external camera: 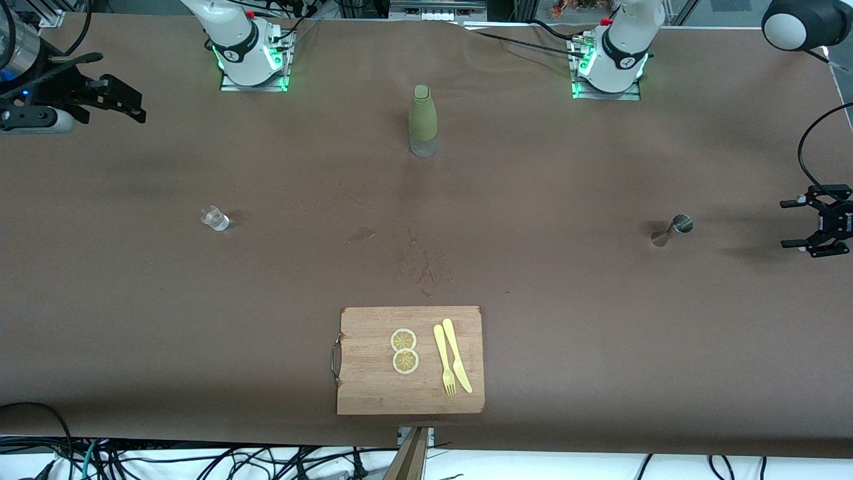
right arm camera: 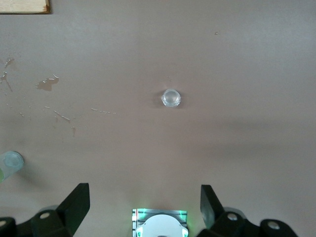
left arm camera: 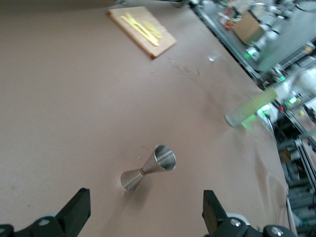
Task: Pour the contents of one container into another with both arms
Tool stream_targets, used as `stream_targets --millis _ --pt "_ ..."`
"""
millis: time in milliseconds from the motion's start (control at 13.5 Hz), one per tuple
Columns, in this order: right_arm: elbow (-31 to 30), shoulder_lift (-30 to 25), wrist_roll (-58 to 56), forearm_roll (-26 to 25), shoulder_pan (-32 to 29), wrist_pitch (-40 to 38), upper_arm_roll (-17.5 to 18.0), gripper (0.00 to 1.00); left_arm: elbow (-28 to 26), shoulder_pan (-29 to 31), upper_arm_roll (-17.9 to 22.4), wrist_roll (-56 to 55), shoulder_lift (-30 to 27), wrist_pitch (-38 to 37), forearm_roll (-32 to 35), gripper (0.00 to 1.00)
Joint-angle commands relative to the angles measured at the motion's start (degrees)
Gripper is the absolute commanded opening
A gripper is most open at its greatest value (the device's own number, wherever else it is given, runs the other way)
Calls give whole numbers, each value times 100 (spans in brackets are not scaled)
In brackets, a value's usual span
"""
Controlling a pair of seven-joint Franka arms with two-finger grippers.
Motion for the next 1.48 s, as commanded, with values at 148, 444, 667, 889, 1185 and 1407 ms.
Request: stream_targets --millis 148,444,667,889,1185,1407 --pt "142 71 108 -192 57 182 109 99 -411 -644 46 -1894 -809 772 703 100" --pt "169 62 117 -165 57 156 100 99 -315 -1250 46 -3213 -1143 1090 1897 100" --pt "169 71 117 -165 57 165 91 99 -315 -1856 38 -4223 -1511 1230 2890 100" --pt "169 80 117 -130 57 174 91 99 -332 -2349 29 -5401 -1977 1230 3472 100" --pt "169 80 117 -139 57 174 100 99 -376 -2780 -24 -6912 -2444 1108 3842 100" --pt "169 80 82 -113 57 174 91 99 -446 -3209 -33 -8082 -2716 863 3965 100"
